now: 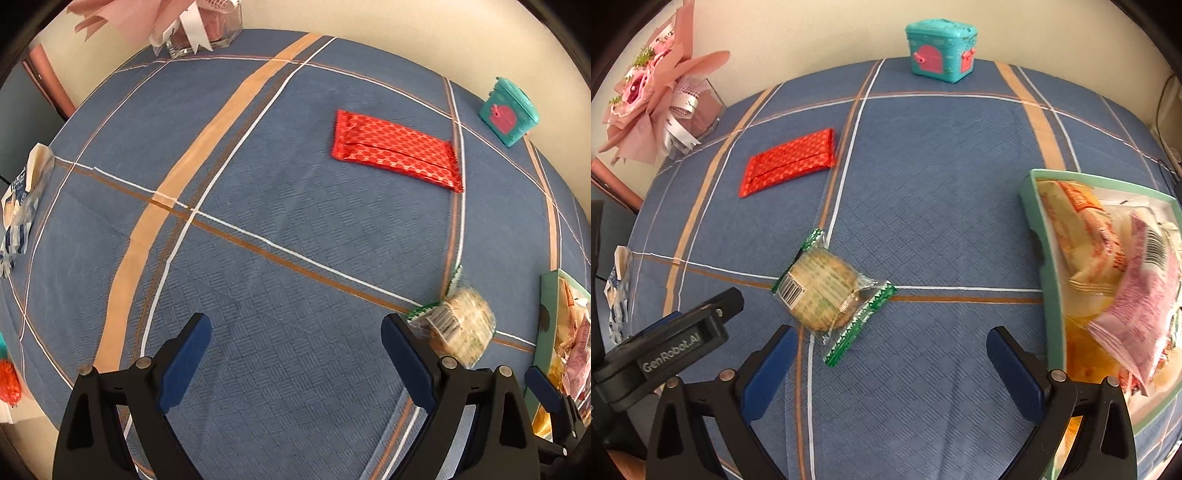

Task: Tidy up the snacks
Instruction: 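Move both grippers back toward the round biscuit and red wafer bar, then grasp the round green-wrapped biscuit with the right gripper while the left grasps the red wafer bar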

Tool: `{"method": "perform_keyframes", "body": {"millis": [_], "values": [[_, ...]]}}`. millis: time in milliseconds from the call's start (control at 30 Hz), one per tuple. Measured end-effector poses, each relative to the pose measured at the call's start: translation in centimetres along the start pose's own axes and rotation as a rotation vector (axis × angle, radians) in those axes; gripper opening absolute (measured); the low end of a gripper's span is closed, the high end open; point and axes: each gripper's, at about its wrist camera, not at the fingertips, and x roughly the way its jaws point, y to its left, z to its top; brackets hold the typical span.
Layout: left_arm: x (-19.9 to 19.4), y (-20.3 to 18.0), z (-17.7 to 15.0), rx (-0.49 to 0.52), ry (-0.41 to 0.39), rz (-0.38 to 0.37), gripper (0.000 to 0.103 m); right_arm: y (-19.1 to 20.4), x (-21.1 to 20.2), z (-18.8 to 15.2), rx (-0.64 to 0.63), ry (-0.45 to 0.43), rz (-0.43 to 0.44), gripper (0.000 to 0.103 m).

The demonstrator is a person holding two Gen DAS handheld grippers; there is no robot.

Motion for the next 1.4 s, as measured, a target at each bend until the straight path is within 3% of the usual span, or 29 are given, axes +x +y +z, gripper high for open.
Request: {"method": "perform_keyframes", "body": {"millis": [367, 700, 1167, 1400], "values": [[1.2, 1.3, 0.9, -0.017, -0.001, -0.004, 0.094, 1.7, 2.8, 1.2, -0.05, 0.022, -0.015, 0.103], [2.4, 2.1, 2.0, -0.033, -0.003, -0.015, 0.094, 3.1, 4.1, 2.6, -0.075, -0.013, -0.017, 0.1], [3.2, 2.8, 2.5, -0.023, 0.0, -0.023, 0.093, 4.4, 4.4, 5.5, -0.061, -0.05, 0.011, 0.056], [3.0, 1.6, 3.0, 0.024, -0.017, -0.032, 0.094, 3.5, 4.2, 6.3, -0.041, -0.044, 0.026, 0.053]]}}
